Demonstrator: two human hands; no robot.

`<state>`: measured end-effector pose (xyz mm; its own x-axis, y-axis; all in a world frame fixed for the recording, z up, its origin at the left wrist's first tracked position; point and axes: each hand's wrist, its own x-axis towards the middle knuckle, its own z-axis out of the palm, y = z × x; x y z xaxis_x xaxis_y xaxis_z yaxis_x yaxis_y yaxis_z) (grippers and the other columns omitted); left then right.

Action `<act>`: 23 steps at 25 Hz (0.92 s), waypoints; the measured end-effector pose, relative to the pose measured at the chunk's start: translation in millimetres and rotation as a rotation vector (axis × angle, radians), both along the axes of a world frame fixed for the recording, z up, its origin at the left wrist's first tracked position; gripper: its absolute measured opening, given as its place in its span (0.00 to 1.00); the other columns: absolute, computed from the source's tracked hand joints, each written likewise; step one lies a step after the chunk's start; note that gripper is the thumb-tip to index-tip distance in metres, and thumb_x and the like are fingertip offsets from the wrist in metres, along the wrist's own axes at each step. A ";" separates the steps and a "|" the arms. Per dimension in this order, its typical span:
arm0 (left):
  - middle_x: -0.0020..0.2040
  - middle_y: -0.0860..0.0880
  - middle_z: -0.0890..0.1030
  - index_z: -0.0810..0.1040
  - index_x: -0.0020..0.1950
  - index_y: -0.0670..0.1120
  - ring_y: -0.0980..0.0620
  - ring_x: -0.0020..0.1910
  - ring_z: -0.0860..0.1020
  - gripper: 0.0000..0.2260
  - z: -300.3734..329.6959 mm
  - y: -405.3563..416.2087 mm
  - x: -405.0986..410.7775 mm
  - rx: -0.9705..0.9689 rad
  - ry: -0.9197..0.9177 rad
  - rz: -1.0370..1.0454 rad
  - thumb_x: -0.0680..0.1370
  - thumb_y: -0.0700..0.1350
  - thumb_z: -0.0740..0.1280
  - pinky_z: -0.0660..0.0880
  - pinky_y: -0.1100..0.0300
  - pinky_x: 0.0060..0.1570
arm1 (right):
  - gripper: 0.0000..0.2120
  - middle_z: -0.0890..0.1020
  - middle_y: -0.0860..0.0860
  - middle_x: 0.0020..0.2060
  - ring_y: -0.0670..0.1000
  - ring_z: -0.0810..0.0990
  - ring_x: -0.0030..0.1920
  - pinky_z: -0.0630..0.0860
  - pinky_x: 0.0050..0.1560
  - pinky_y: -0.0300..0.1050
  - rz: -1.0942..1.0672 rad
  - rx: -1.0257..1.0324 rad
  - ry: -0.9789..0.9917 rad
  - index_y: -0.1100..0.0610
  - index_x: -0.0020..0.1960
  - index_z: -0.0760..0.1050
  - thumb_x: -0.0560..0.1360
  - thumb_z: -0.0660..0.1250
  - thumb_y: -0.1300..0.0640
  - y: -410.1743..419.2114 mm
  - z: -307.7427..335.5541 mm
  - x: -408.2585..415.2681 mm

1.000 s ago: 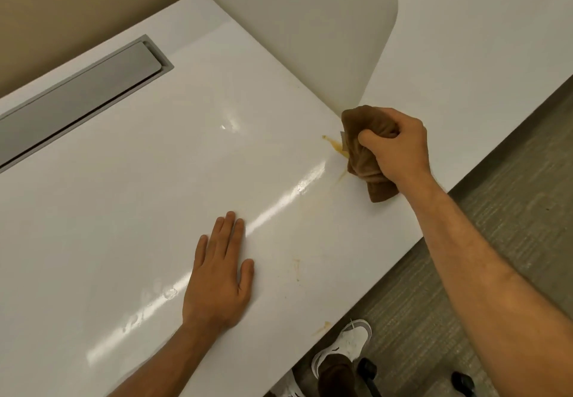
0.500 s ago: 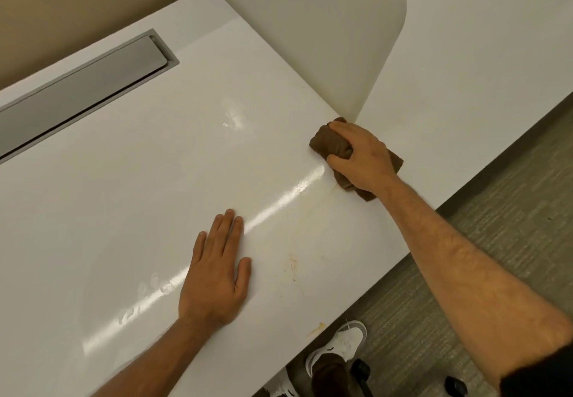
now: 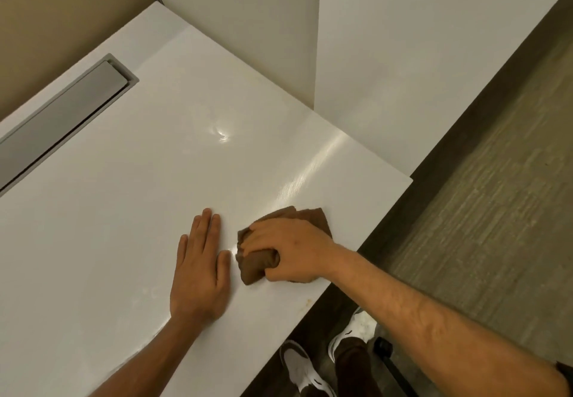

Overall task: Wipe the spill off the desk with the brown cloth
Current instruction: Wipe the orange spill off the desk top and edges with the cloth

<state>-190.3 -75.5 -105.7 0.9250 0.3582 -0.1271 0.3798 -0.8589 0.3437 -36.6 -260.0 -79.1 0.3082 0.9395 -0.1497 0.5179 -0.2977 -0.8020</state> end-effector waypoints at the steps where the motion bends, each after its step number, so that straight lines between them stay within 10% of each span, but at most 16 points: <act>1: 0.86 0.52 0.50 0.50 0.86 0.50 0.57 0.84 0.45 0.29 -0.3 0.0 0.5 0.002 -0.003 -0.002 0.85 0.54 0.47 0.40 0.58 0.82 | 0.15 0.83 0.42 0.50 0.46 0.79 0.55 0.79 0.56 0.53 0.038 -0.001 0.003 0.45 0.53 0.83 0.68 0.67 0.51 -5.9 0.7 -13.3; 8: 0.86 0.51 0.51 0.50 0.86 0.50 0.56 0.85 0.45 0.28 0.6 -0.8 0.6 0.011 -0.004 -0.002 0.85 0.53 0.50 0.43 0.54 0.83 | 0.16 0.80 0.37 0.48 0.42 0.79 0.54 0.78 0.59 0.50 0.049 -0.082 0.154 0.42 0.55 0.80 0.68 0.68 0.48 -52.0 4.3 -53.0; 15: 0.86 0.54 0.48 0.48 0.86 0.50 0.56 0.85 0.44 0.29 -2.1 0.9 0.6 -0.002 -0.009 -0.016 0.85 0.50 0.52 0.44 0.53 0.82 | 0.17 0.88 0.54 0.47 0.53 0.87 0.48 0.84 0.48 0.48 -0.768 0.385 0.772 0.50 0.54 0.86 0.64 0.73 0.55 -103.0 36.0 -18.7; 19: 0.86 0.53 0.47 0.49 0.86 0.49 0.55 0.85 0.44 0.29 1.5 -0.7 0.9 -0.013 0.001 -0.017 0.85 0.49 0.52 0.45 0.51 0.83 | 0.21 0.86 0.47 0.56 0.49 0.85 0.56 0.82 0.52 0.47 -1.099 0.405 0.550 0.44 0.63 0.81 0.70 0.75 0.50 -72.7 44.9 38.2; 23: 0.86 0.53 0.46 0.49 0.86 0.48 0.55 0.85 0.43 0.29 3.4 0.4 1.2 -0.027 0.009 -0.025 0.85 0.51 0.50 0.44 0.52 0.82 | 0.40 0.61 0.46 0.81 0.49 0.63 0.78 0.66 0.76 0.49 -1.136 0.020 0.163 0.47 0.82 0.58 0.76 0.75 0.52 -20.6 10.8 48.0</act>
<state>-189.2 -75.1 -102.2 0.9323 0.3313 -0.1449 0.3616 -0.8584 0.3638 11.4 -280.6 -68.3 0.9579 0.1343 -0.2538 -0.1519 -0.5132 -0.8447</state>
